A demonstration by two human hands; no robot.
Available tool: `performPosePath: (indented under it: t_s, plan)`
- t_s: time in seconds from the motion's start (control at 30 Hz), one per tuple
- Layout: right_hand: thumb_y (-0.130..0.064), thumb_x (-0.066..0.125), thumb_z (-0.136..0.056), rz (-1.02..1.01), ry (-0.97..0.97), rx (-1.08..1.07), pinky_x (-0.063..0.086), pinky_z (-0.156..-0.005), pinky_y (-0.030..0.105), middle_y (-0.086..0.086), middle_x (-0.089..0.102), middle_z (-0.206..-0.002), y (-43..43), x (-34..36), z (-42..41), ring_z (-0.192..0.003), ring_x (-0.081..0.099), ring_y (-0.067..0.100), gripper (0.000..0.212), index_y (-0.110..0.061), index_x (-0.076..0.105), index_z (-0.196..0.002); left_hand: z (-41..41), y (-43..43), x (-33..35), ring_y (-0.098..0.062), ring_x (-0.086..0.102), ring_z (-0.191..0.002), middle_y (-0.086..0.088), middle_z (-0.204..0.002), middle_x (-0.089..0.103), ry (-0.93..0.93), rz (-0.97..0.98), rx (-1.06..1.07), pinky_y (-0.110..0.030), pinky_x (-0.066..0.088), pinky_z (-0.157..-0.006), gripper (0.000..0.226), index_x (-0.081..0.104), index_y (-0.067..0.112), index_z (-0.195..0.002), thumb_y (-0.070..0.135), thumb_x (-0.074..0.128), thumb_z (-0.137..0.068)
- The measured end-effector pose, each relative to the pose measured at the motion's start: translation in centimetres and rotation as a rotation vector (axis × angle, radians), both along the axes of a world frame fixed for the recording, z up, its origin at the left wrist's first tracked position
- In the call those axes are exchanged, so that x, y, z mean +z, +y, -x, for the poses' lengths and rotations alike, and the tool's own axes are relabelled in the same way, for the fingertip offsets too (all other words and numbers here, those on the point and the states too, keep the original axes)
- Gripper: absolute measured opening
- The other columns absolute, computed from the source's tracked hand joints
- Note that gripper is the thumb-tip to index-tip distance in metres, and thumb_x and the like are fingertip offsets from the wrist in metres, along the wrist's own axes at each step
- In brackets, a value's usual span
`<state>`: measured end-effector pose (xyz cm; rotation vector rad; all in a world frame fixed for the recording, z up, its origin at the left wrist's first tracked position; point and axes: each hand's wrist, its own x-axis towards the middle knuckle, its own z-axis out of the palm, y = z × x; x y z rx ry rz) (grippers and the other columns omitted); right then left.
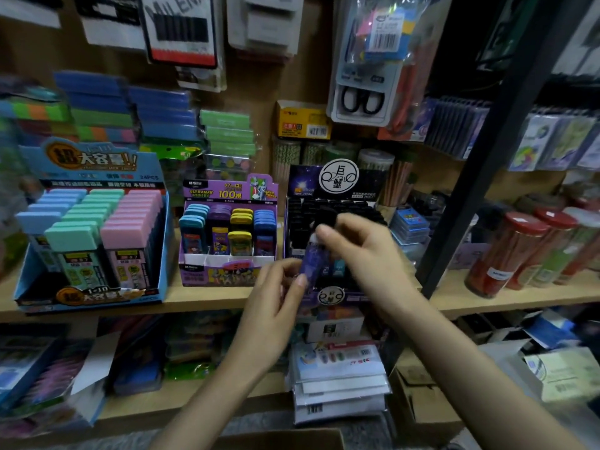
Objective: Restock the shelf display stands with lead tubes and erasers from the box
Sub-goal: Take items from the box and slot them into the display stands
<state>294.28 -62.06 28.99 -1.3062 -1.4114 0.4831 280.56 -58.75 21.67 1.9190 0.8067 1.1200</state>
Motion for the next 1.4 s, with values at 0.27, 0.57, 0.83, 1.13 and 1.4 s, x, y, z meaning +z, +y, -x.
performPosePath:
  t_s: [0.27, 0.57, 0.83, 1.13, 1.4]
  plan:
    - [-0.01, 0.073, -0.078, -0.004, -0.107, -0.148, 0.047, -0.07, 0.017, -0.005, 0.065, -0.073, 2.2, -0.6, -3.7, -0.071, 0.06, 0.003, 0.011, -0.012, 0.064, -0.085, -1.0, 5.4, 2.8, -0.025, 0.056, -0.108, -0.007, -0.12, 0.055, 0.522, -0.675, 0.242, -0.037, 0.047, -0.084, 0.043, 0.056, 0.01, -0.125, 0.019, 0.067, -0.084]
    - [-0.02, 0.073, -0.079, 0.016, -0.188, -0.072, 0.046, -0.071, 0.018, -0.01, 0.066, -0.075, 3.8, -3.0, -4.4, -0.073, 0.059, 0.001, 0.016, -0.034, 0.065, -0.083, -1.0, 6.6, 2.5, -0.022, 0.062, -0.085, -0.006, -0.105, 0.058, 0.425, -0.678, 0.197, -0.03, 0.05, -0.065, 0.035, 0.063, 0.006, -0.114, 0.01, 0.071, -0.08]
    - [-0.022, 0.073, -0.08, 0.09, -0.244, -0.169, 0.041, -0.062, 0.008, -0.011, 0.058, -0.07, 4.4, -4.4, -3.8, -0.067, 0.053, 0.004, 0.013, -0.028, 0.061, -0.081, -1.8, 7.7, 2.8, -0.01, 0.057, -0.079, 0.002, -0.088, 0.058, 0.117, -0.211, 0.17, -0.012, 0.042, -0.066, 0.014, 0.058, 0.016, -0.093, 0.013, 0.068, -0.084]
    - [-0.046, 0.057, -0.088, 0.162, -0.612, -0.358, 0.041, -0.06, 0.031, 0.002, 0.061, -0.071, 4.4, -4.6, -2.5, -0.075, 0.06, 0.025, 0.031, -0.015, 0.062, -0.087, -1.4, 7.1, 3.4, -0.016, 0.057, -0.081, 0.004, -0.089, 0.056, 0.243, -0.263, 0.161, -0.032, 0.049, -0.072, 0.015, 0.057, 0.016, -0.1, 0.017, 0.065, -0.087]
    - [-0.044, 0.053, -0.091, 0.204, -0.76, -0.205, 0.051, -0.069, 0.039, 0.006, 0.068, -0.083, 0.7, -3.5, -1.6, -0.083, 0.063, 0.025, 0.03, -0.015, 0.061, -0.09, 5.8, 2.9, -0.1, -0.011, 0.058, -0.087, 0.006, -0.094, 0.055, 0.378, -0.234, 0.127, -0.031, 0.049, -0.074, 0.013, 0.06, 0.02, -0.099, 0.021, 0.064, -0.087]
